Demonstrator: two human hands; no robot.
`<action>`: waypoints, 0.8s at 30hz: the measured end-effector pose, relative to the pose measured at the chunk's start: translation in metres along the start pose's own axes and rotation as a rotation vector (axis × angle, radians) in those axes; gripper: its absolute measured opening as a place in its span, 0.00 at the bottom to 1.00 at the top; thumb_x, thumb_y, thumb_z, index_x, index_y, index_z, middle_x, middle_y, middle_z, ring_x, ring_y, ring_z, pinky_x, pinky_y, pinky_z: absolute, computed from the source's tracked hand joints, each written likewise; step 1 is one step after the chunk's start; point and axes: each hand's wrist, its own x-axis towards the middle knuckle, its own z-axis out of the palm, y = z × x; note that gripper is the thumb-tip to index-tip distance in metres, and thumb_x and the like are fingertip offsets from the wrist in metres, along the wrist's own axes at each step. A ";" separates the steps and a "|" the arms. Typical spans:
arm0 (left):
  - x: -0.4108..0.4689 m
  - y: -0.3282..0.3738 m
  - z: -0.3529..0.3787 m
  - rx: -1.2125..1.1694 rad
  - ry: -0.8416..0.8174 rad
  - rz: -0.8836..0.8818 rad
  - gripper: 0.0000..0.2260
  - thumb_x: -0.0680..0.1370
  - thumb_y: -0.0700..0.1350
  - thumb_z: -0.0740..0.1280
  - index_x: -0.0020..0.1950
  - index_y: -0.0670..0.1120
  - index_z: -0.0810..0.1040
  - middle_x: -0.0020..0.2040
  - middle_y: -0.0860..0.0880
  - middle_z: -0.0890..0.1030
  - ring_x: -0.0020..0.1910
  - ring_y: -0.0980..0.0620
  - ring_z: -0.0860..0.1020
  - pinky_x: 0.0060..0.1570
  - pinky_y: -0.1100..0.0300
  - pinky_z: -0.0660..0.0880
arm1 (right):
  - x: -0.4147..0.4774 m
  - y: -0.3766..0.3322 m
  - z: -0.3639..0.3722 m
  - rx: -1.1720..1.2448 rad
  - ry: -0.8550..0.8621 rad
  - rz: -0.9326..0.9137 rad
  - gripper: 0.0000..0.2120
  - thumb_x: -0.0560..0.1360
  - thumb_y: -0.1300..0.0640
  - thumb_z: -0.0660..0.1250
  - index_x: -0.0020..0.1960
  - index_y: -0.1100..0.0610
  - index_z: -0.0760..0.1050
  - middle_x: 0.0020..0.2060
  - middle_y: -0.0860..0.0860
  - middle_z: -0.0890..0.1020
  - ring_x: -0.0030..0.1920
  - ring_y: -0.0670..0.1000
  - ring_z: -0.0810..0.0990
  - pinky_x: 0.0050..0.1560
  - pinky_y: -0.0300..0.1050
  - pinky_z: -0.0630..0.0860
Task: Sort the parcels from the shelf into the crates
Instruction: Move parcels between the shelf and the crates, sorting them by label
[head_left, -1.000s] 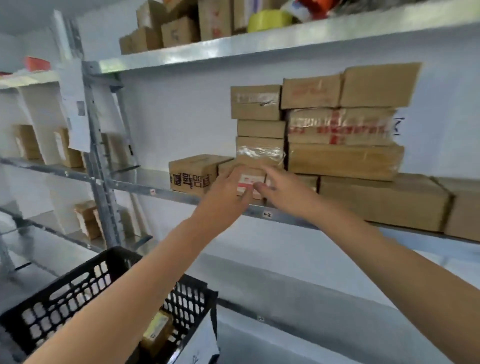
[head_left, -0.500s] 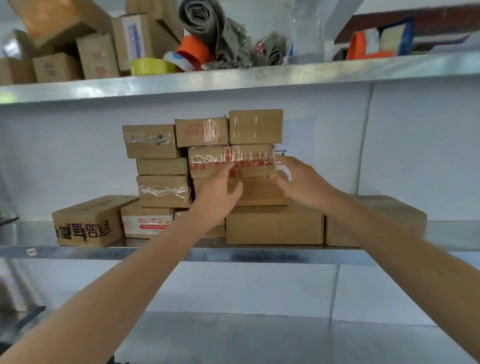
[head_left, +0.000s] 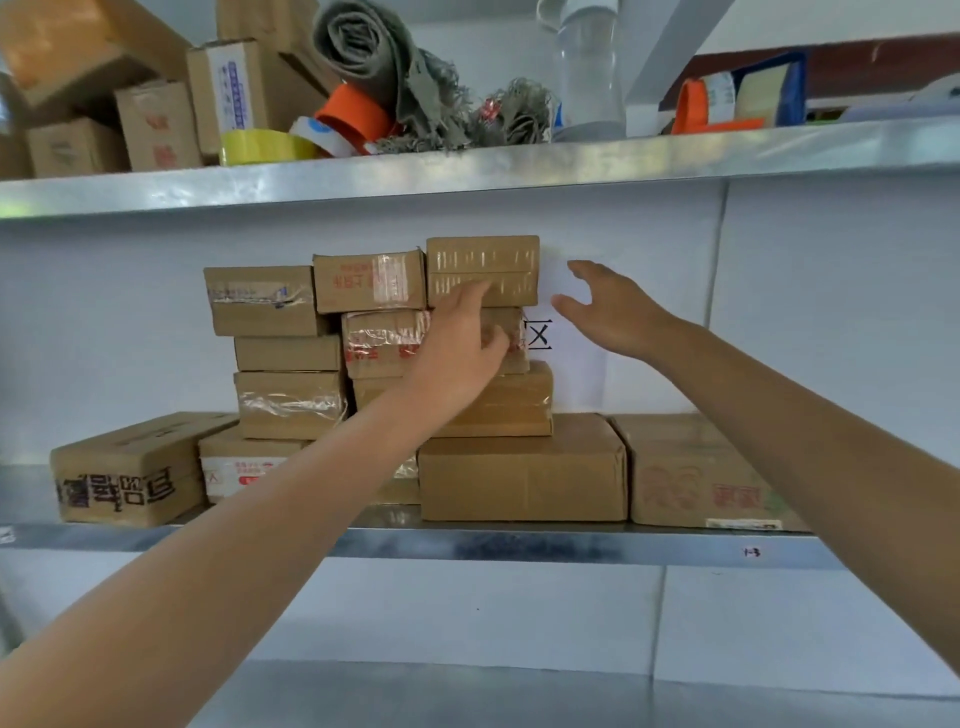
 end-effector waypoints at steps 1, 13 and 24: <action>0.000 0.006 0.007 -0.007 -0.013 0.016 0.24 0.82 0.42 0.62 0.78 0.43 0.62 0.75 0.45 0.67 0.74 0.48 0.65 0.70 0.62 0.60 | -0.003 0.007 -0.001 -0.004 -0.011 0.012 0.30 0.83 0.48 0.59 0.80 0.58 0.54 0.79 0.54 0.59 0.77 0.54 0.59 0.73 0.45 0.56; -0.017 0.045 0.133 -0.099 -0.451 -0.026 0.16 0.83 0.46 0.61 0.69 0.43 0.73 0.67 0.46 0.75 0.64 0.50 0.73 0.55 0.67 0.65 | -0.077 0.132 -0.031 -0.140 -0.163 0.322 0.30 0.83 0.47 0.58 0.80 0.57 0.54 0.79 0.54 0.58 0.77 0.54 0.59 0.73 0.47 0.58; -0.013 0.062 0.171 0.122 -0.590 -0.152 0.16 0.82 0.50 0.56 0.62 0.44 0.76 0.55 0.46 0.80 0.54 0.47 0.77 0.55 0.49 0.75 | -0.131 0.216 -0.039 0.088 -0.139 0.749 0.20 0.81 0.46 0.56 0.43 0.61 0.73 0.41 0.56 0.78 0.42 0.55 0.78 0.40 0.45 0.72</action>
